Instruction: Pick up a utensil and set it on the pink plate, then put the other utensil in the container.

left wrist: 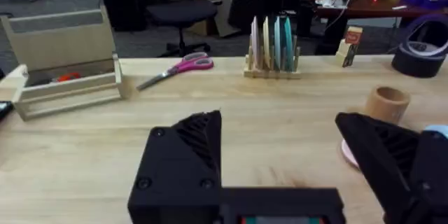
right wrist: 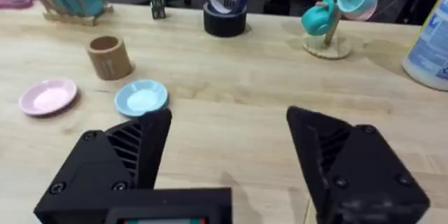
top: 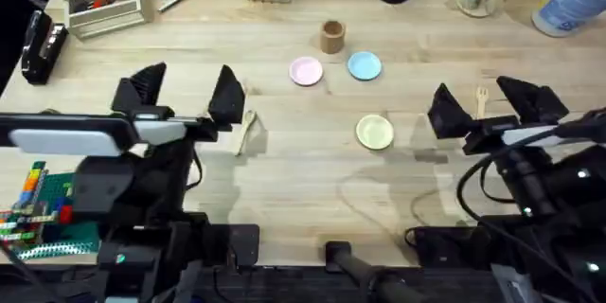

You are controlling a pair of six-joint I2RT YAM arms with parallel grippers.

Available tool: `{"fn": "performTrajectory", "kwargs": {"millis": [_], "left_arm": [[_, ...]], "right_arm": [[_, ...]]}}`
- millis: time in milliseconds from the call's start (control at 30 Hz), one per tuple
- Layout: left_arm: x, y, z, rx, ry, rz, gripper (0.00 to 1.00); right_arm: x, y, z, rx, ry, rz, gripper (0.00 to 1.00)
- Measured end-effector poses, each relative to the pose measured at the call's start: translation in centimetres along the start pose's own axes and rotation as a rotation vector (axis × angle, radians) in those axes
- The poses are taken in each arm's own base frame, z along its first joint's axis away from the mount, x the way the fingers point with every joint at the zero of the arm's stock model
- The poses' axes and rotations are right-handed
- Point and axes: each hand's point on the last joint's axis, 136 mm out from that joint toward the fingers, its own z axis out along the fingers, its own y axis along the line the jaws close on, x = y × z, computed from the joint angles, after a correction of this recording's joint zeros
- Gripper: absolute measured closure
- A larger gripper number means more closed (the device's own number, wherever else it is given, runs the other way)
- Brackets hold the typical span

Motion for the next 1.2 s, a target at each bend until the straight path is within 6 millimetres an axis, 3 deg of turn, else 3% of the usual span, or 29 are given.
{"fn": "performTrajectory", "kwargs": {"millis": [200, 433, 800, 1033, 1200], "left_arm": [[-3.2, 0.0, -1.2, 0.000, 0.000, 0.000, 0.008], [-7.0, -0.1, -3.7, 0.000, 0.037, 0.002, 0.007], [-11.4, -0.4, -6.3, 0.018, 0.283, -0.003, 0.007], [-13.6, -0.6, -6.6, 0.026, 0.481, -0.009, 0.007], [-13.6, -0.6, -6.0, 0.028, 0.646, -0.013, 0.007]], "right_arm": [[-2.7, 0.2, -1.6, -0.011, 0.001, -0.007, 0.005], [-6.1, 0.3, -5.0, -0.018, 0.056, -0.007, 0.006], [-8.9, 1.4, -9.3, -0.082, 0.396, 0.028, 0.006], [-12.5, 1.4, -9.8, -0.095, 0.540, 0.036, 0.005], [-13.1, 1.3, -8.6, -0.100, 0.636, 0.042, 0.006]]}}
